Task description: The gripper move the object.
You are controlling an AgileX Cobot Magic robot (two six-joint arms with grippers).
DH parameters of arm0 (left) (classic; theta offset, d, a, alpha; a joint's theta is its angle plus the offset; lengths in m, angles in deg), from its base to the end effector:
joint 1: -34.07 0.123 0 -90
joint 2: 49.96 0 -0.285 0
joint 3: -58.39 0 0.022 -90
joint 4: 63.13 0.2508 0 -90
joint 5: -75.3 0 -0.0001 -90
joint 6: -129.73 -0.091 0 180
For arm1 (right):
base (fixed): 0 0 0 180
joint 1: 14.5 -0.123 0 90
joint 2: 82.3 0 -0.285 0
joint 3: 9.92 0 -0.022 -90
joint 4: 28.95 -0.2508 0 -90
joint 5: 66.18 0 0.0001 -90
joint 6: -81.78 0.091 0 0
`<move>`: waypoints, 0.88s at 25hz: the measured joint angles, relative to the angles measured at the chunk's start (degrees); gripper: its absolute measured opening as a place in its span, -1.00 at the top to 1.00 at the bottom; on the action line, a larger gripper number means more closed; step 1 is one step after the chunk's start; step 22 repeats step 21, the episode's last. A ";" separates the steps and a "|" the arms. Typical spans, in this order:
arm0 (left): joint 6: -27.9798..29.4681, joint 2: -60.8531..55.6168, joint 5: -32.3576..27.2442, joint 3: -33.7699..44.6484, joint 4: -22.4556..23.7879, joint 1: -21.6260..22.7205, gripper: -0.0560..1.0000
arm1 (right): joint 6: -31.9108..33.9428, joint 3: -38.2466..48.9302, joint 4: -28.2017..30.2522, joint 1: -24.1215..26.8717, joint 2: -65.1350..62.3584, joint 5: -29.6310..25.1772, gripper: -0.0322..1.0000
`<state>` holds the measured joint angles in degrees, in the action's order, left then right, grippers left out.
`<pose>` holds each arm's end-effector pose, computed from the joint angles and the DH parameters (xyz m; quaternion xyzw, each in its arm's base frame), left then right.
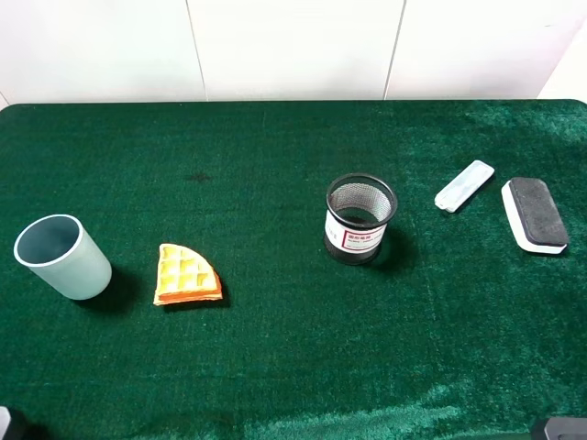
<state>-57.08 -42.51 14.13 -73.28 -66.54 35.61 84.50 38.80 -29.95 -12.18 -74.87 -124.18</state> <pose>-0.0065 -0.0049 0.2780 0.0406 0.8511 0.0084 0.5234 -0.0035 0.0015 0.2805 0.0368 0.8385 0.0106 0.5435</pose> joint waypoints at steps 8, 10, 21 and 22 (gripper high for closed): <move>-0.01 0.00 0.00 0.00 0.00 0.00 -0.91 | 0.00 0.00 0.00 0.00 0.00 0.00 -0.41; -0.01 0.00 0.00 0.00 0.00 0.00 -0.91 | 0.00 0.00 0.00 0.00 0.00 0.00 -0.41; -0.01 0.00 0.00 0.00 0.00 0.00 -0.91 | 0.00 0.00 0.00 0.00 0.00 -0.06 -0.41; -0.01 0.00 0.00 0.00 0.00 0.00 -0.91 | 0.00 0.00 0.00 0.00 0.00 -0.06 -0.41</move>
